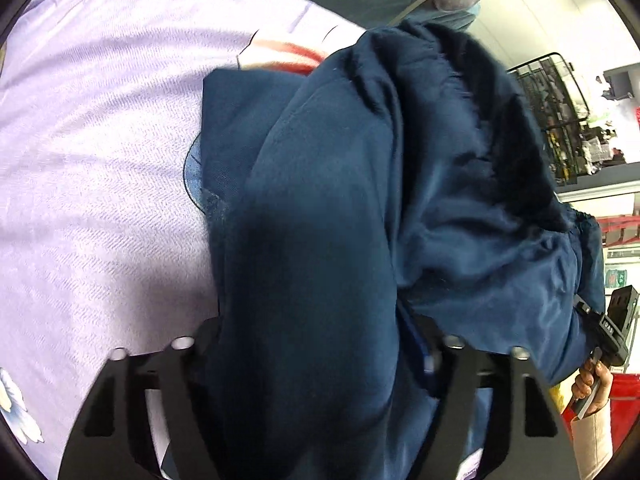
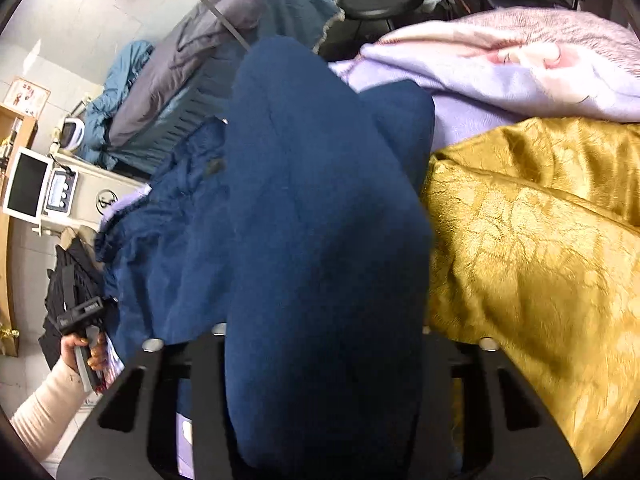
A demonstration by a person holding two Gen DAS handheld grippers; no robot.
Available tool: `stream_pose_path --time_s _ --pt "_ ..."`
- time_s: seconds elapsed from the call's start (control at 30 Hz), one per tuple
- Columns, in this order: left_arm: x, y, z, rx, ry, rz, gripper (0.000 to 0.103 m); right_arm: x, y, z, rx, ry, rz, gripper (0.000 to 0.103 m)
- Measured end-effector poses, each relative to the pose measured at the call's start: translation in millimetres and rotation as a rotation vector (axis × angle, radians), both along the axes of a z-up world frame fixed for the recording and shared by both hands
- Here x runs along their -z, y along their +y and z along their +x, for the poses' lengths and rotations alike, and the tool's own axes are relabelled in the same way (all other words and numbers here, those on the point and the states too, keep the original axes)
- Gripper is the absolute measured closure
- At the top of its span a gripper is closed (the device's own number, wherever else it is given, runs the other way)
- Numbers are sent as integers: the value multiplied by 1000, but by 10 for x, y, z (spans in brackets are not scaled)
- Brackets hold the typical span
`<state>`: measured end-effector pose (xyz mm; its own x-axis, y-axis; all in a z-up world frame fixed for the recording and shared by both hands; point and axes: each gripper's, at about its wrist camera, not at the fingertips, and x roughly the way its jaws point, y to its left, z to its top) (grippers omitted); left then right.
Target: Fold large clothes
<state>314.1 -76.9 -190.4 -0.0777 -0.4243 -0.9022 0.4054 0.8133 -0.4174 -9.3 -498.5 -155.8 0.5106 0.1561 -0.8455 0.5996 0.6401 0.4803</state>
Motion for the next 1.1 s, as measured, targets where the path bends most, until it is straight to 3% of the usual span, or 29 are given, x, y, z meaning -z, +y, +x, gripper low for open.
stream_pose_path --time_s 0.1,0.2,0.4,0.67,0.8,0.87,0.97,1.1 --pt "-139 81 -107 -5 -29 -32 64 -244 157 -3 -1 -45 -26 72" --pt "-313 171 -250 -2 -64 -73 74 -535 388 34 -26 -85 -64 76" --pt "-875 288 -480 6 -117 -185 80 -1167 884 -1 -70 -178 -163 79" --pt "-1539 115 -826 79 -185 -314 81 -1774 949 -415 -6 -285 -186 83" --pt "-1926 -290 -1092 169 -240 -372 81 -2094 946 -801 32 -334 -244 84" --pt "-2133 -726 -1237 221 -251 -413 81 -2313 898 -1074 71 -359 -290 84" --pt "-2369 -1181 -1470 308 -270 -460 81 -2603 771 -1568 160 -381 -359 84" --pt "-2503 -1985 -1868 449 -272 -509 81 -2741 511 -2433 330 -393 -412 83"
